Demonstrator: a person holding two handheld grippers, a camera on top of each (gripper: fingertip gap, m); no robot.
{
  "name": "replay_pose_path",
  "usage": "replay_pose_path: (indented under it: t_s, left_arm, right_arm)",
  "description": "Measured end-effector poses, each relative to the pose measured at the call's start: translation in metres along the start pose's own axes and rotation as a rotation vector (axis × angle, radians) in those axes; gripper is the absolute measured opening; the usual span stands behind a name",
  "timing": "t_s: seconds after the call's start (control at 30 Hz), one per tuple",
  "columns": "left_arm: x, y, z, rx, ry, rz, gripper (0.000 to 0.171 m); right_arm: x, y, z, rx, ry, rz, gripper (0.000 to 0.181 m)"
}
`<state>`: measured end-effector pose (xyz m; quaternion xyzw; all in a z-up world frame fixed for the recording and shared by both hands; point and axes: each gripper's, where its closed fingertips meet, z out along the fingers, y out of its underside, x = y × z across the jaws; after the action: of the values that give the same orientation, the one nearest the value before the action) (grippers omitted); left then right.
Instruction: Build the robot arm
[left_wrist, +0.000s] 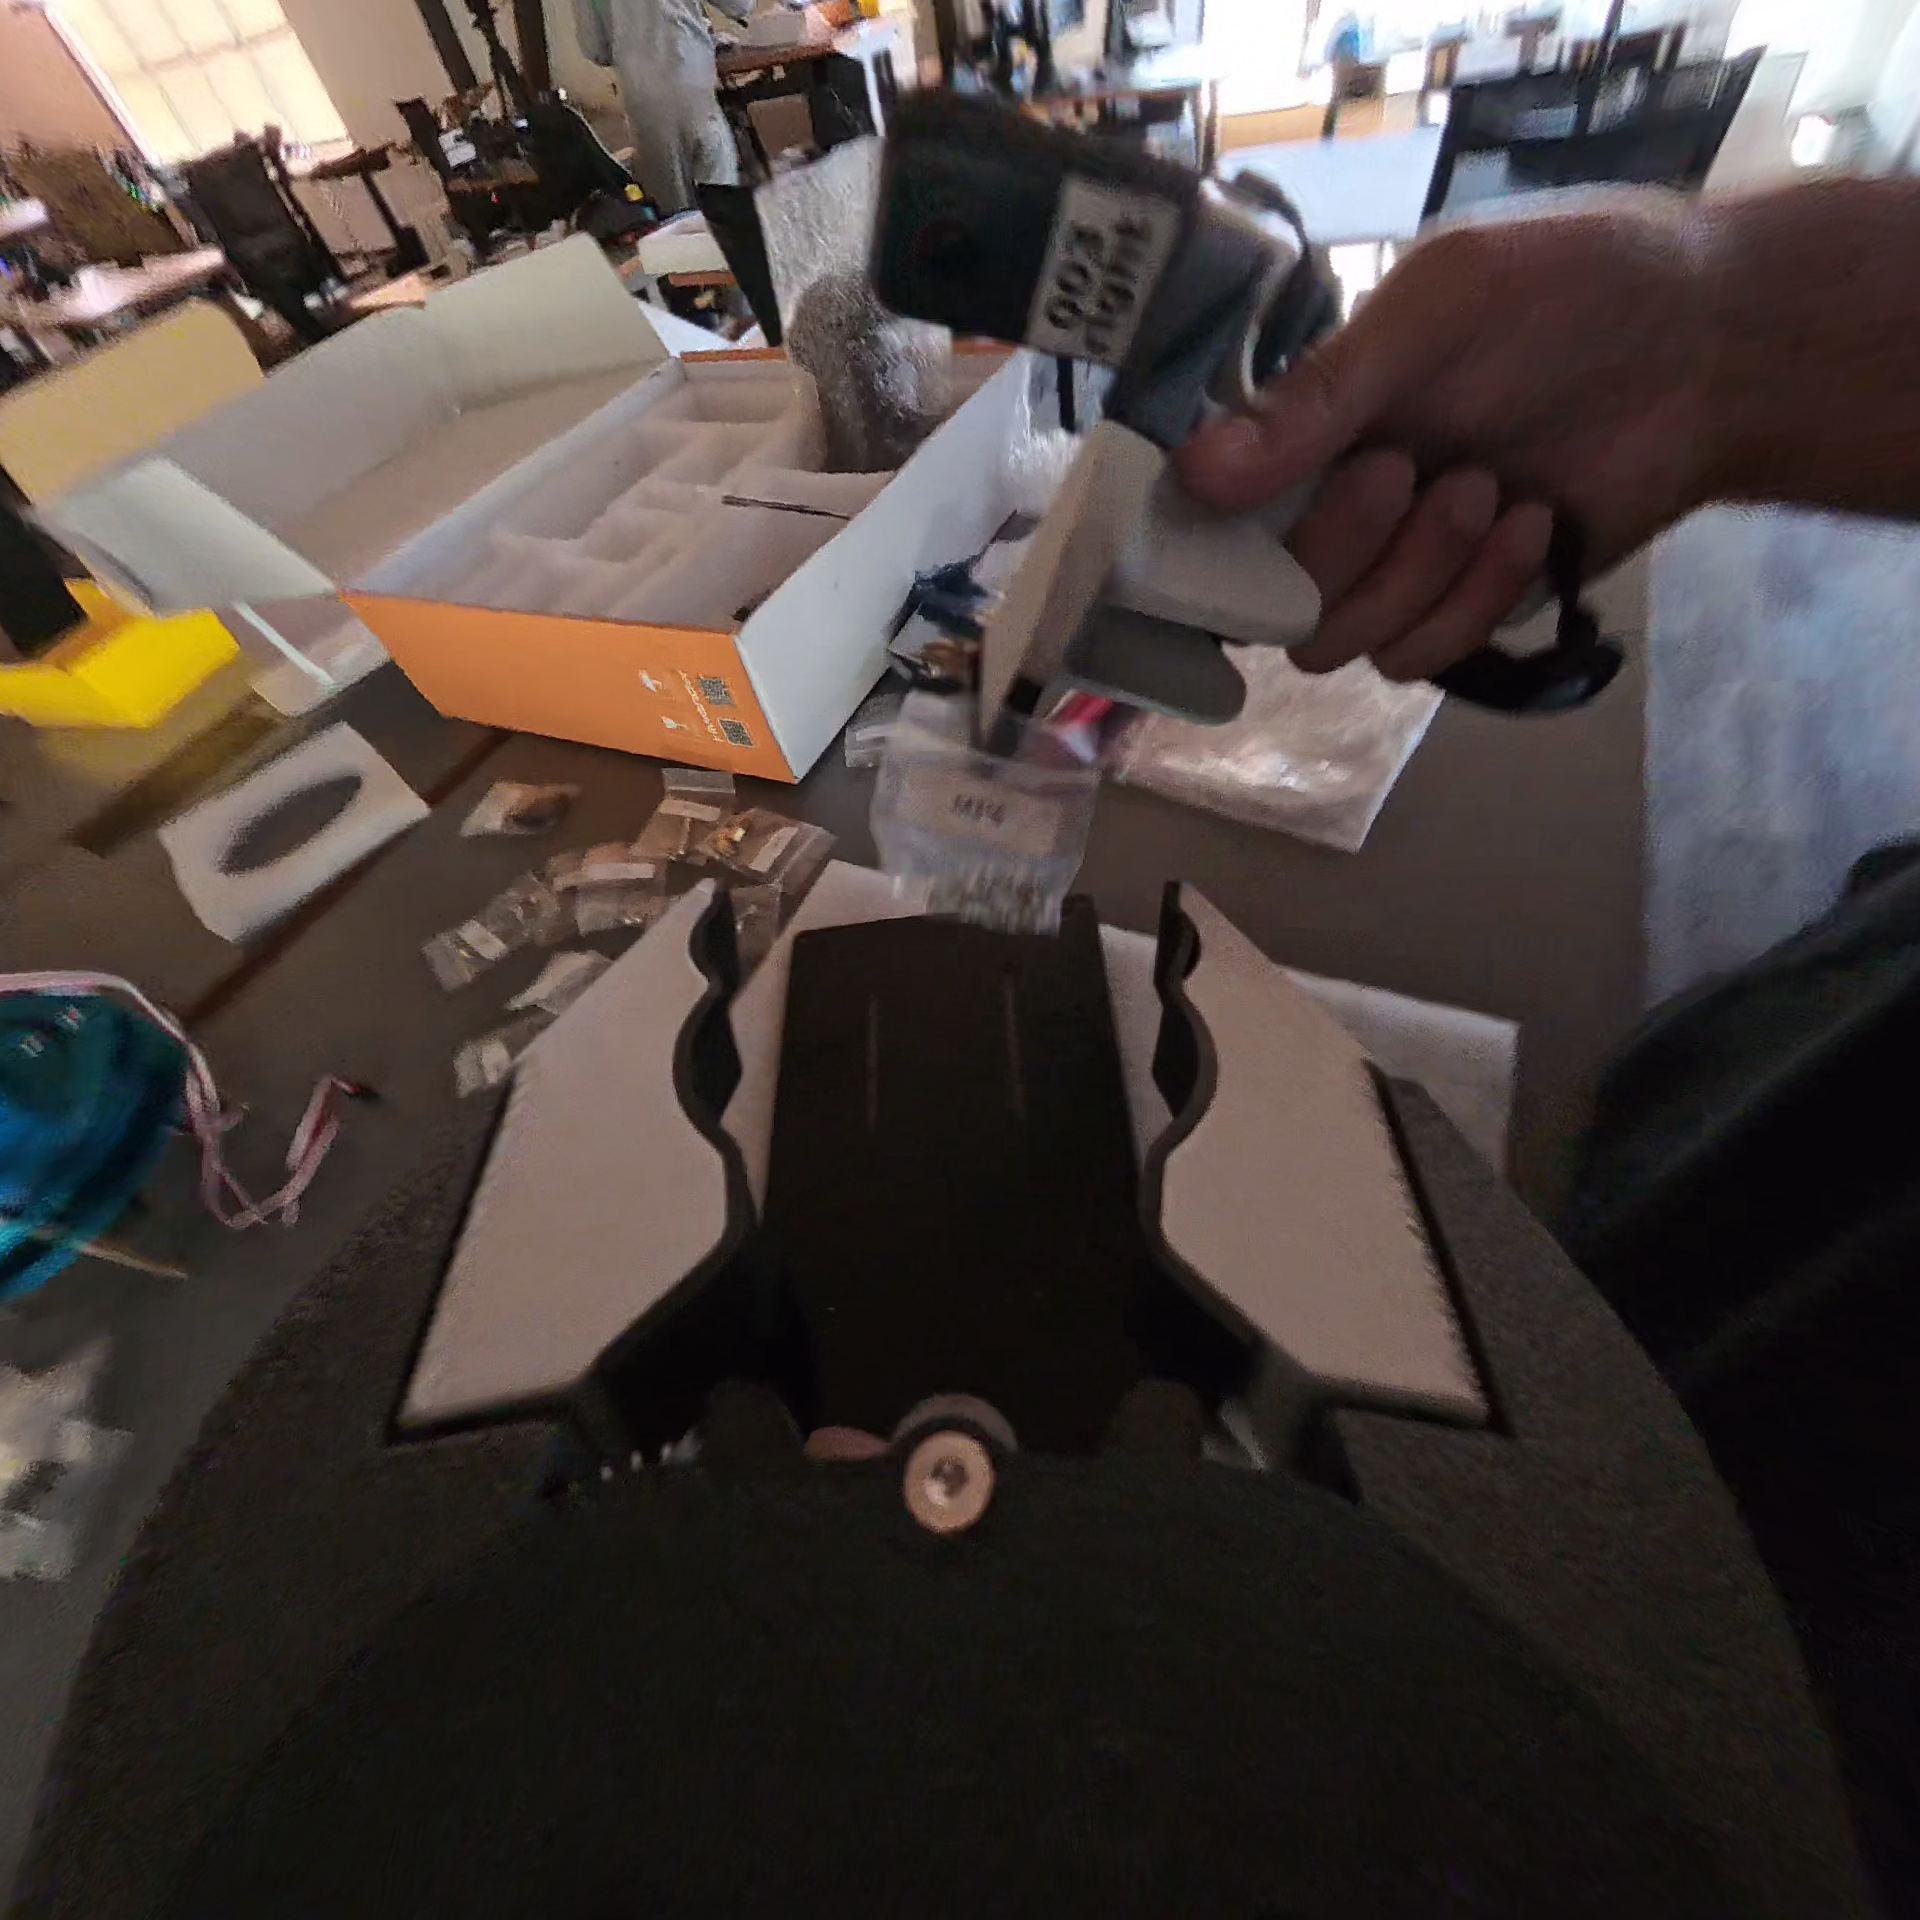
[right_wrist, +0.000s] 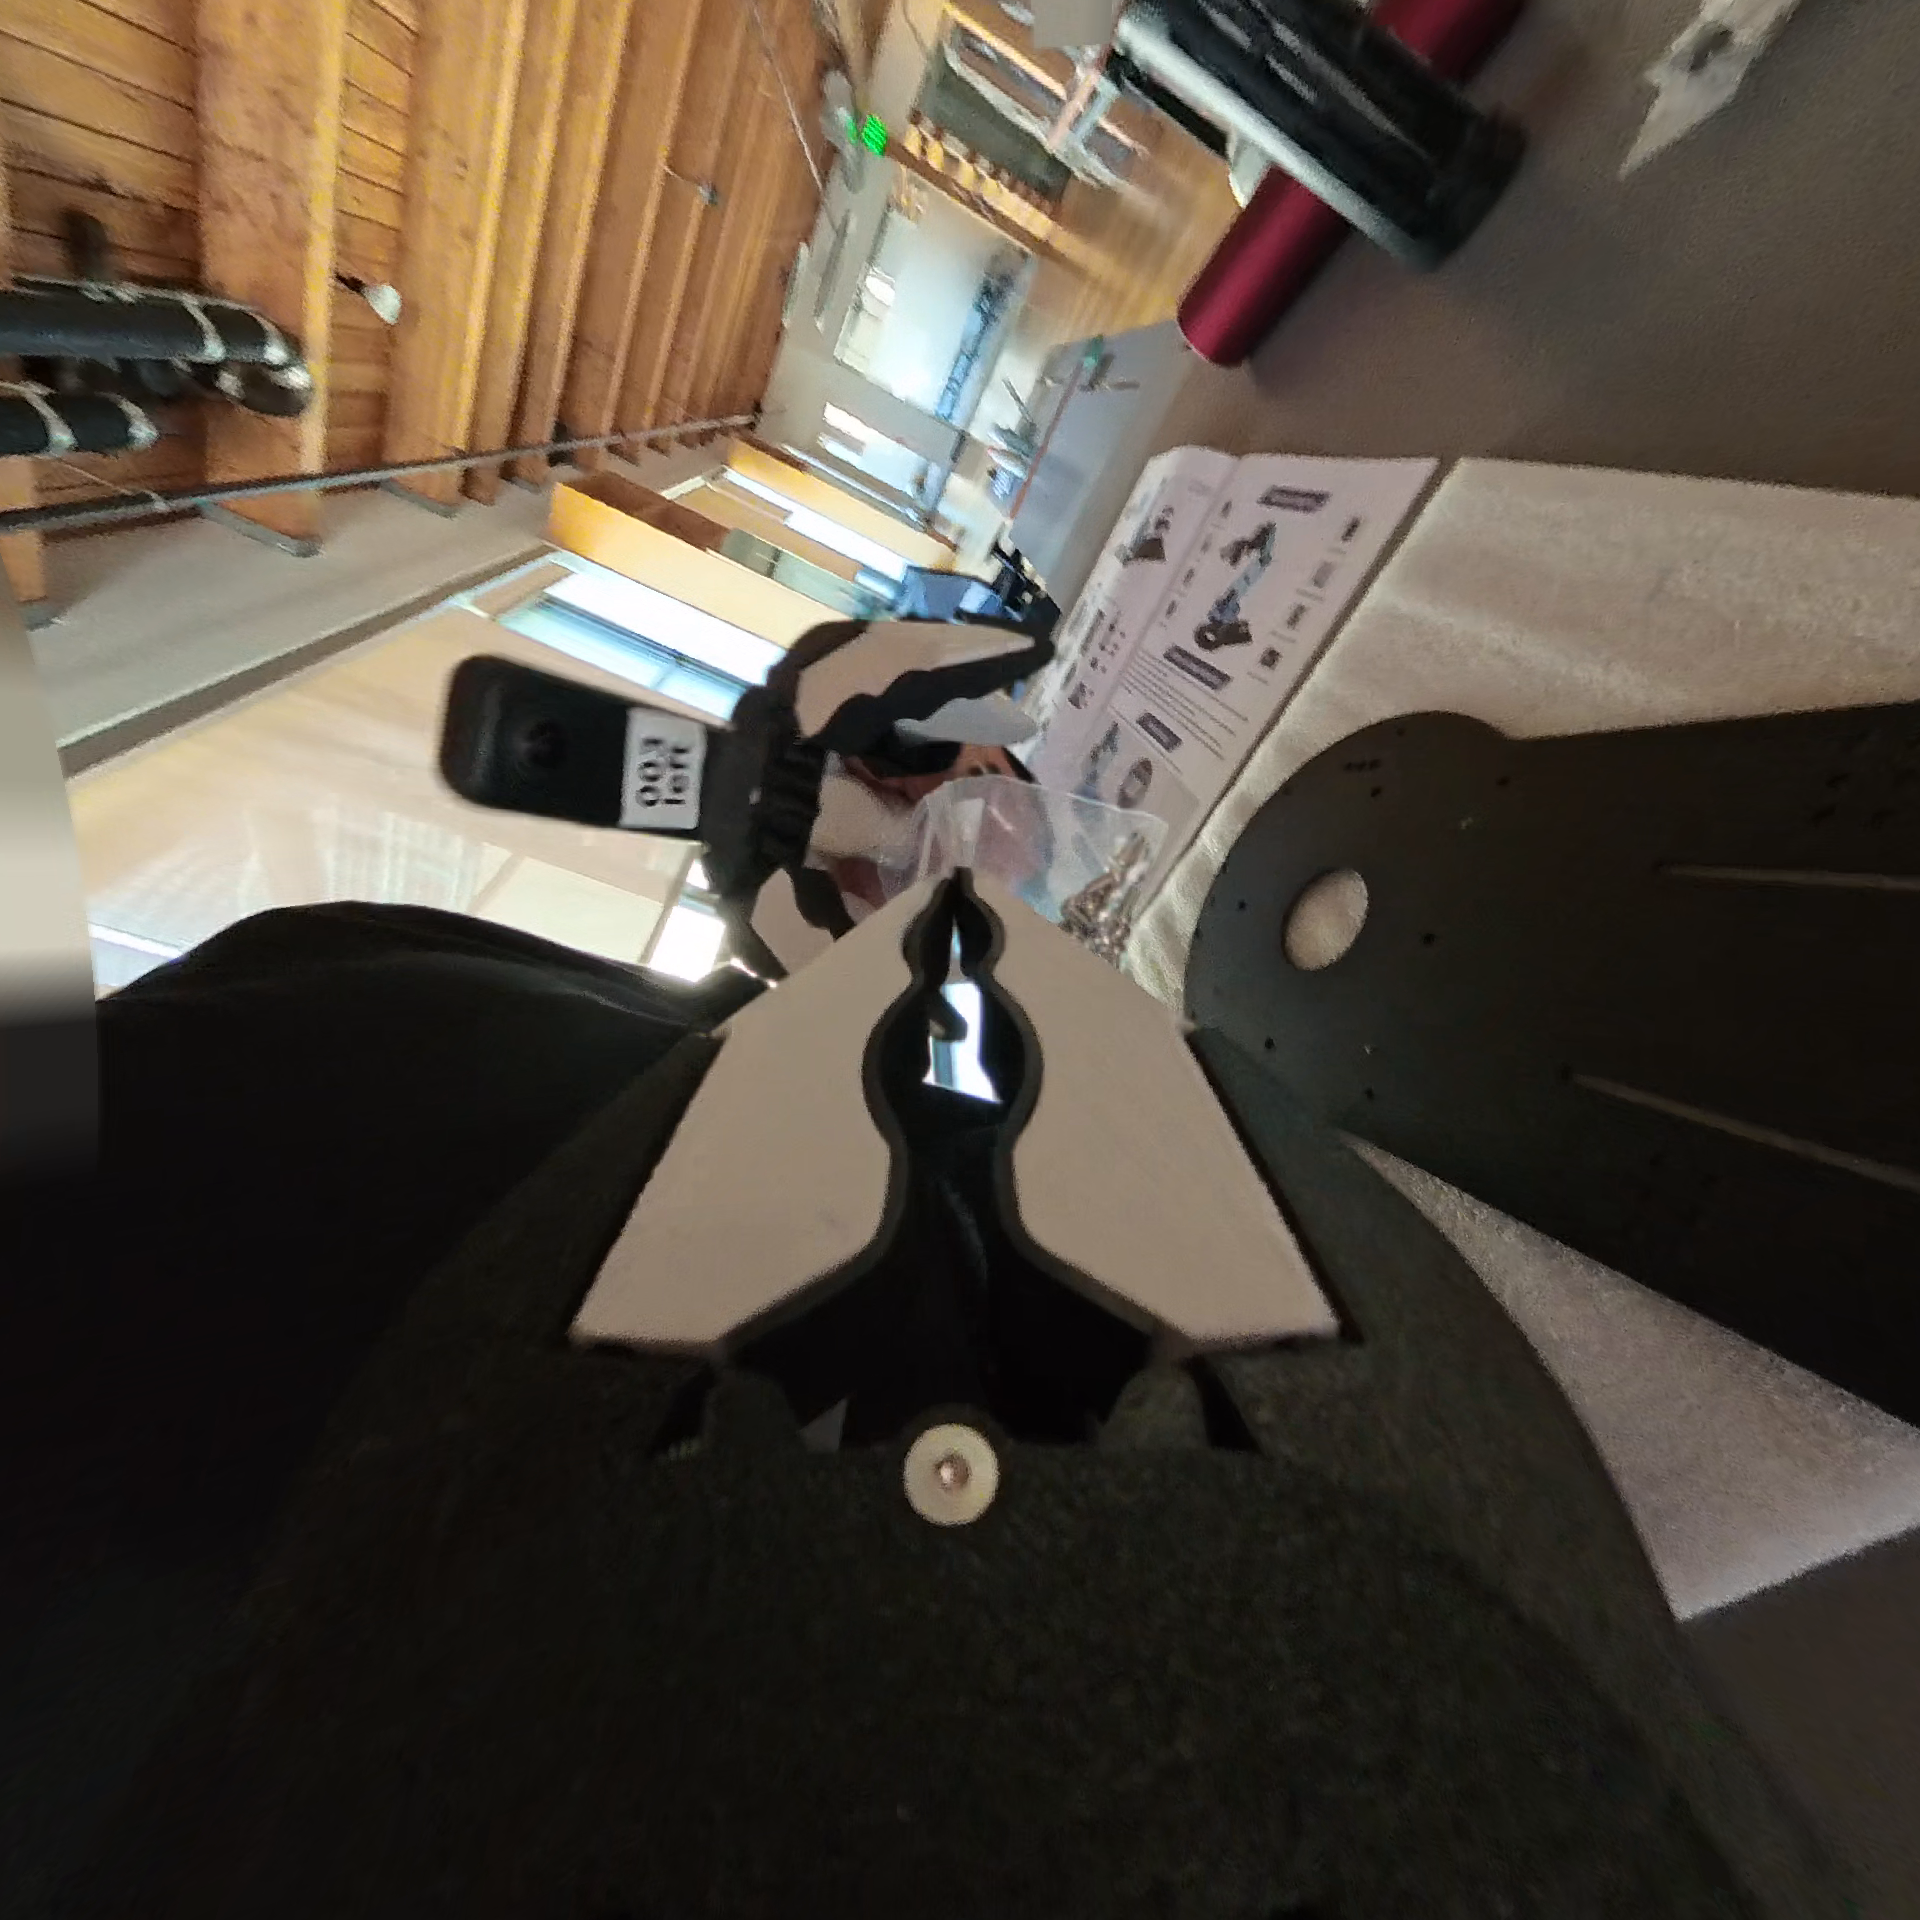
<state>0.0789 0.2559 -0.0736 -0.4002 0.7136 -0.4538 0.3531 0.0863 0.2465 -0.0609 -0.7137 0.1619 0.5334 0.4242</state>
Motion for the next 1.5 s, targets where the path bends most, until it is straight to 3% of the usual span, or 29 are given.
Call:
replay_pose_path:
  t_s: [0.1, 0.17, 0.27, 0.37, 0.43, 0.63, 0.8, 1.0, 1.07, 1.1, 1.23, 1.37, 1.43, 1.5]
  left_arm:
    - [0.009, 0.009, 0.015, -0.067, -0.007, 0.180, 0.072]
    - [0.009, 0.015, 0.022, -0.088, -0.019, 0.238, 0.051]
    - [0.003, 0.020, 0.026, -0.102, -0.051, 0.262, 0.043]
    - [0.003, 0.013, 0.024, -0.057, -0.053, 0.241, 0.035]
    - [0.003, 0.008, 0.022, -0.022, -0.061, 0.256, 0.015]
    - [0.009, 0.009, 0.024, -0.021, -0.021, 0.267, 0.025]
    - [0.007, 0.012, 0.028, -0.025, -0.020, 0.256, 0.023]
    - [0.001, 0.001, 0.029, 0.015, -0.015, 0.189, 0.023]
    - [0.003, -0.012, 0.026, 0.060, 0.003, 0.160, 0.023]
    - [0.006, -0.023, 0.024, 0.094, 0.021, 0.145, 0.023]
    - [0.023, -0.073, 0.011, 0.253, 0.120, 0.097, 0.023]
    - [0.036, -0.113, 0.002, 0.371, 0.226, 0.047, 0.023]
    - [0.039, -0.123, 0.002, 0.405, 0.278, -0.004, 0.024]
    - [0.040, -0.124, 0.004, 0.417, 0.308, -0.045, 0.023]
  right_arm:
    - [0.014, 0.009, 0.010, -0.078, 0.139, -0.055, 0.000]
    - [0.018, 0.012, 0.014, -0.109, 0.209, -0.096, 0.000]
    - [0.028, 0.010, 0.011, -0.120, 0.331, -0.168, 0.000]
    - [0.024, 0.007, 0.009, -0.100, 0.342, -0.191, 0.000]
    - [0.026, 0.004, 0.005, -0.080, 0.355, -0.200, 0.000]
    - [0.024, 0.009, 0.003, -0.050, 0.292, -0.165, 0.000]
    - [0.027, 0.006, 0.000, -0.007, 0.249, -0.149, 0.002]
    - [0.004, -0.014, -0.040, 0.227, -0.173, -0.040, 0.030]
    - [0.019, -0.013, -0.052, 0.284, -0.282, 0.102, 0.060]
    - [0.020, -0.009, -0.054, 0.281, -0.368, 0.175, 0.073]
    - [0.005, 0.012, -0.031, 0.186, -0.586, 0.279, 0.082]
    - [-0.045, 0.011, -0.026, 0.161, -0.942, 0.309, 0.076]
    - [-0.061, 0.004, -0.035, 0.197, -1.097, 0.304, 0.061]
    - [-0.067, -0.003, -0.040, 0.237, -1.158, 0.276, 0.047]
